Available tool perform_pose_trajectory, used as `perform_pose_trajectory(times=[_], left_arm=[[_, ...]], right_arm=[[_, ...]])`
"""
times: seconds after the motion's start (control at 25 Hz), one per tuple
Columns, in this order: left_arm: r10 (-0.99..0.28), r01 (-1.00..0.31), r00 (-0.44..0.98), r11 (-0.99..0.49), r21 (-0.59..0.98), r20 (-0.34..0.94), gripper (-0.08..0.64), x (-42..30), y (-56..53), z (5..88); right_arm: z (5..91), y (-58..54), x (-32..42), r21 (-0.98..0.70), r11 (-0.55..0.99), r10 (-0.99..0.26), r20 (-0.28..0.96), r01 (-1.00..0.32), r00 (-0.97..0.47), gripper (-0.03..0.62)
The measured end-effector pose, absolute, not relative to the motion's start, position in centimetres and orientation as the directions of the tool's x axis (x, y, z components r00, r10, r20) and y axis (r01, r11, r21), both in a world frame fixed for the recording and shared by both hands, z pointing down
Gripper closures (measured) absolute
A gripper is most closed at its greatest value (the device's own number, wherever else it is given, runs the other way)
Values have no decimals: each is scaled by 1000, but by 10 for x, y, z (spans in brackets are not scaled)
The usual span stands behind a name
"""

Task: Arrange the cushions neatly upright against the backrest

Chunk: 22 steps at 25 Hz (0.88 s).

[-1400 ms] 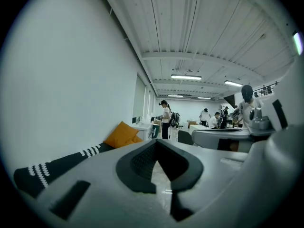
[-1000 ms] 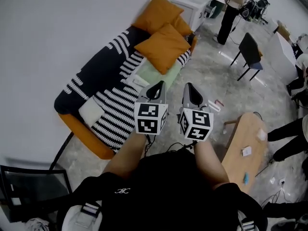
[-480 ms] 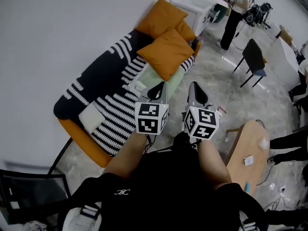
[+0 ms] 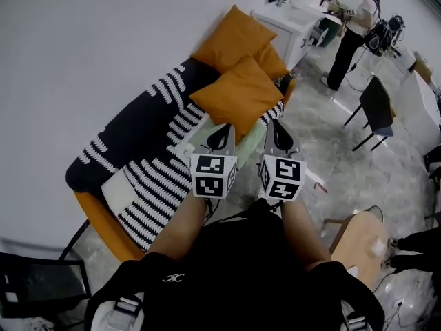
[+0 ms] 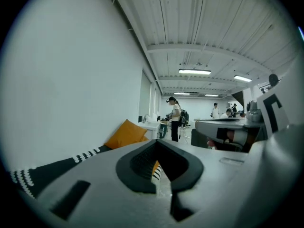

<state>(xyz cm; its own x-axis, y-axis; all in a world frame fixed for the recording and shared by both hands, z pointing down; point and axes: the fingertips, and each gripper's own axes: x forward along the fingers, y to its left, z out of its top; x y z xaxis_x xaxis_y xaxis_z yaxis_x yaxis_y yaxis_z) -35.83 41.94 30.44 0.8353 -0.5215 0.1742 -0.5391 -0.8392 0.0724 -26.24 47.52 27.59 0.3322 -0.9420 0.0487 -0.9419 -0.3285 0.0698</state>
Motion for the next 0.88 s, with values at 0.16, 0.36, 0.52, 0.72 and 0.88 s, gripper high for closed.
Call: perform_pose_trajectory(times=[0.16,0.36,0.52,0.72,0.88], left_arm=[[-562,-584,805,-806,92,189,552,-301,370,313],[-583,-616,778,-782,96,233,552,-254,325,327],[-582,-635,757,-762,125,297,552,-227,299,343],[-576,-649,732,-751,118,363,552,-194,276,363],[-567,-649,723,-753,109,394,552,-150,258,376]], right_arm=[[274,425,-203,155,-296,-951,43,-942,306,584],[297,370,-146,100,-262,-956,110,-960,272,583],[313,346,-117,70,-239,-954,169,-969,247,583],[335,321,-89,32,-183,-960,212,-983,185,581],[351,296,-45,-8,-180,-960,220,-984,174,571]])
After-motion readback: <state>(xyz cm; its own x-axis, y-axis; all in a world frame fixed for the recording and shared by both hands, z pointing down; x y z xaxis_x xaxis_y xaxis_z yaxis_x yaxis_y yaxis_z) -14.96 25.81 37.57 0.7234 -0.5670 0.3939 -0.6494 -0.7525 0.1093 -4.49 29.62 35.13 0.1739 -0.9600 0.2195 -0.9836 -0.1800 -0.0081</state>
